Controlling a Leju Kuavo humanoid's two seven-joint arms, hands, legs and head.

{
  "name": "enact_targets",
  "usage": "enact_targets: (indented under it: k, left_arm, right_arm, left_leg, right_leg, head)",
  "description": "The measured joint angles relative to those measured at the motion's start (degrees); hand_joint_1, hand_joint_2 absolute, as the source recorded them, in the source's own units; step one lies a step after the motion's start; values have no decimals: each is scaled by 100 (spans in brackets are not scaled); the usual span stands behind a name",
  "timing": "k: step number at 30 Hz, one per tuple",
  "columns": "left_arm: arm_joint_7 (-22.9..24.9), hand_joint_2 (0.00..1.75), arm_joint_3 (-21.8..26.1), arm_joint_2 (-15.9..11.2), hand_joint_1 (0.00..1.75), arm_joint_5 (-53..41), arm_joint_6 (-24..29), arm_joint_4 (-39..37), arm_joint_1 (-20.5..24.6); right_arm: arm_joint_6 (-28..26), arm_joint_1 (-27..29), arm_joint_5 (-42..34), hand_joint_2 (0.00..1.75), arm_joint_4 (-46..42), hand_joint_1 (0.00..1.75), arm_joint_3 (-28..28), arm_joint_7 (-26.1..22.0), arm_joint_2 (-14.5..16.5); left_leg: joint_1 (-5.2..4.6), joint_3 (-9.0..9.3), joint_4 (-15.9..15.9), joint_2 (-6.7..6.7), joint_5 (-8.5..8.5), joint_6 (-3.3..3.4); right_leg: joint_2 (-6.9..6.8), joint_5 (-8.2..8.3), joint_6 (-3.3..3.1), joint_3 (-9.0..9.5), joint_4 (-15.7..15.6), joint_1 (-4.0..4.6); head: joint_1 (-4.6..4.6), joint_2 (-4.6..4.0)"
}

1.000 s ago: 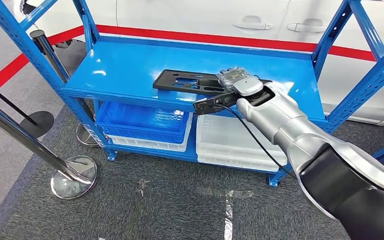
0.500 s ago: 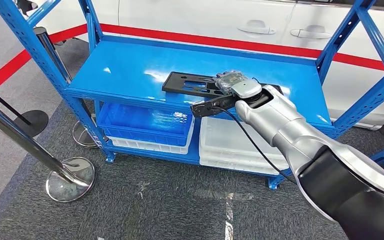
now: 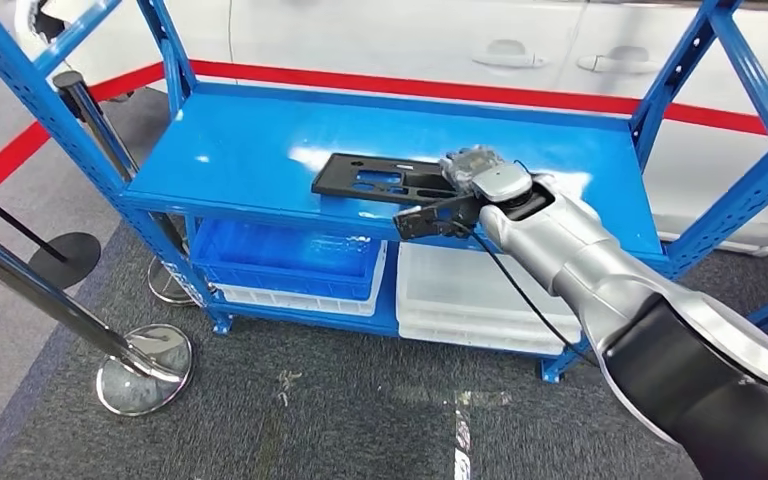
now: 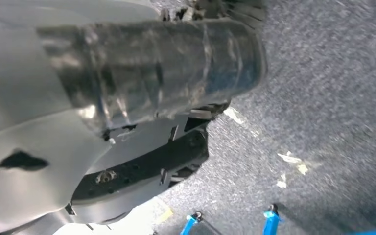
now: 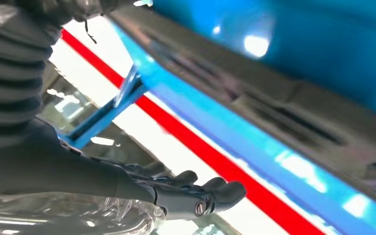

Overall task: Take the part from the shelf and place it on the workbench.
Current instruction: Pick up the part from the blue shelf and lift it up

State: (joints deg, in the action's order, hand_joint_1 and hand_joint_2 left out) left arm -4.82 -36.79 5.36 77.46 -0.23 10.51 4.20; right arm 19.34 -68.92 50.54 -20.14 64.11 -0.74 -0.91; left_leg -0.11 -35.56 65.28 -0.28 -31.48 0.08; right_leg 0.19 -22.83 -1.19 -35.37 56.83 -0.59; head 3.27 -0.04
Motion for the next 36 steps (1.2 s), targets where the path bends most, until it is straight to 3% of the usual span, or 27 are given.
enact_targets:
  k: [2, 3, 4, 7, 9, 13, 15, 17, 18, 19, 20, 22, 24, 26, 29, 32, 33, 34, 36]
  left_arm:
    - [-8, 0, -4, -15, 0, 6, 0, -1, 23]
    - [-10, 0, -4, -25, 0, 9, 1, -2, 31]
    - [-9, 0, -4, -32, 0, 11, 1, -2, 34]
    - [3, 0, -5, -38, 0, 11, 1, -2, 23]
    - [15, 0, -8, -35, 0, 13, 2, -2, 13]
    - [52, 0, -10, -35, 0, 17, 16, -2, 5]
    - [80, 0, -10, -35, 0, 18, 26, -2, 6]
    - [98, 0, -10, -35, 0, 20, 30, -2, 5]
    - [102, 0, -10, -35, 0, 23, 30, -2, 3]
    - [103, 0, -10, -35, 0, 26, 29, -2, -1]
    - [103, 0, -10, -35, 0, 30, 29, -2, -3]
    - [103, 0, -10, -29, 0, 41, 30, -2, -8]
    - [96, 0, -10, -21, 0, 54, 35, -3, -14]
    - [88, 0, -10, -19, 0, 64, 41, -4, -16]
    - [84, 0, -10, -34, 0, 69, 45, -4, -20]
    - [74, 0, -12, -53, 0, 70, 48, -7, -28]
    - [66, 0, -13, -61, 0, 72, 48, -9, -29]
    - [60, 0, -13, -69, 0, 73, 49, -10, -30]
    - [46, 0, -13, -83, 0, 74, 54, -11, -33]
  right_arm:
    - [17, 31, 4, 175, 1, 0, 0, -24, 1]
    - [22, 62, 9, 175, 1, 0, 0, -35, 2]
    - [22, 97, 16, 175, 0, 0, 0, -45, 2]
    - [23, 149, 43, 175, -1, 0, 0, -63, 3]
    - [38, 158, 60, 175, -1, 0, 0, -76, 4]
    - [94, 265, 84, 175, -2, 0, 0, -119, 7]
    - [114, 316, 89, 175, -3, 0, 0, -132, 18]
    - [123, 399, 95, 175, -3, 0, 0, -141, 29]
    - [125, 452, 99, 175, -2, 0, 0, -142, 30]
    - [125, 496, 104, 175, -1, 0, 0, -148, 30]
    - [125, 523, 111, 175, -1, 0, 0, -155, 30]
    - [125, 536, 127, 175, -2, 0, 1, -176, 33]
    - [125, 538, 145, 175, -2, 0, 1, -189, 48]
    - [125, 546, 156, 175, -3, 0, 1, -200, 68]
    - [123, 560, 160, 175, -14, 0, 2, -217, 103]
    - [126, 580, 163, 175, -17, 0, 2, -221, 128]
    - [126, 596, 163, 175, -17, 0, 2, -221, 138]
    - [123, 612, 163, 175, -17, 0, 2, -221, 149]
    - [105, 626, 166, 175, -17, 0, 2, -215, 159]
  left_leg:
    - [32, -376, 659, 1, -187, -60]
    - [45, -486, 810, 1, -167, -82]
    - [59, -482, 717, 2, -16, -102]
    - [93, -125, -219, 0, 571, -149]
    - [82, 3, -527, -13, 582, -90]
    - [81, 50, -597, -33, 536, 88]
    - [85, 91, -621, -31, 528, 155]
    - [68, 116, -621, -34, 504, 201]
    - [56, 134, -620, -41, 489, 219]
    - [44, 159, -620, -49, 471, 233]
    - [29, 193, -620, -59, 449, 241]
    - [-2, 273, -624, -69, 394, 239]
    - [-14, 308, -631, -69, 355, 208]
    - [-6, 311, -661, -63, 348, 157]
    - [-14, 265, -506, -44, 208, 66]
    - [30, -243, 443, -32, -173, -46]
    - [53, -414, 698, -29, -214, -79]
    - [74, -505, 775, -24, -156, -107]
    - [116, -377, 327, -14, 236, -153]
  right_leg:
    - [0, -31, -14, 29, 5, -4]
    - [0, -51, -12, 46, 11, -7]
    - [1, -80, 2, 67, 29, -16]
    - [11, -193, 88, 103, 128, -50]
    - [22, -224, 150, 65, 178, -38]
    - [12, -297, 224, 5, 276, -18]
    - [1, -550, 252, -249, 793, -24]
    - [0, -806, 260, -665, 1563, -15]
    - [0, -828, 251, -824, 1810, -9]
    - [0, -750, 232, -893, 1858, -1]
    - [2, -569, 197, -851, 1680, 14]
    - [5, -120, 73, -531, 924, 65]
    - [3, 62, -32, -249, 339, 120]
    - [1, 22, -59, -170, 179, 146]
    - [-23, 32, -52, -27, 2, 59]
    - [-37, 15, -61, 51, -53, 26]
    - [-36, 2, -59, 55, -47, 21]
    - [-31, -14, -49, 60, -34, 13]
    - [-13, -65, -4, 68, 23, -18]
  head:
    - [5, 0]
    - [6, 0]
    - [5, 0]
    - [14, 0]
    - [25, 1]
    - [-16, 1]
    - [-41, 1]
    - [-50, 0]
    - [-52, 0]
    - [-55, 0]
    - [-59, 0]
    - [-50, 0]
    - [-41, 1]
    - [-54, 1]
    - [-60, 1]
    - [-29, 0]
    - [-28, 0]
    - [-30, 0]
    - [-28, 0]
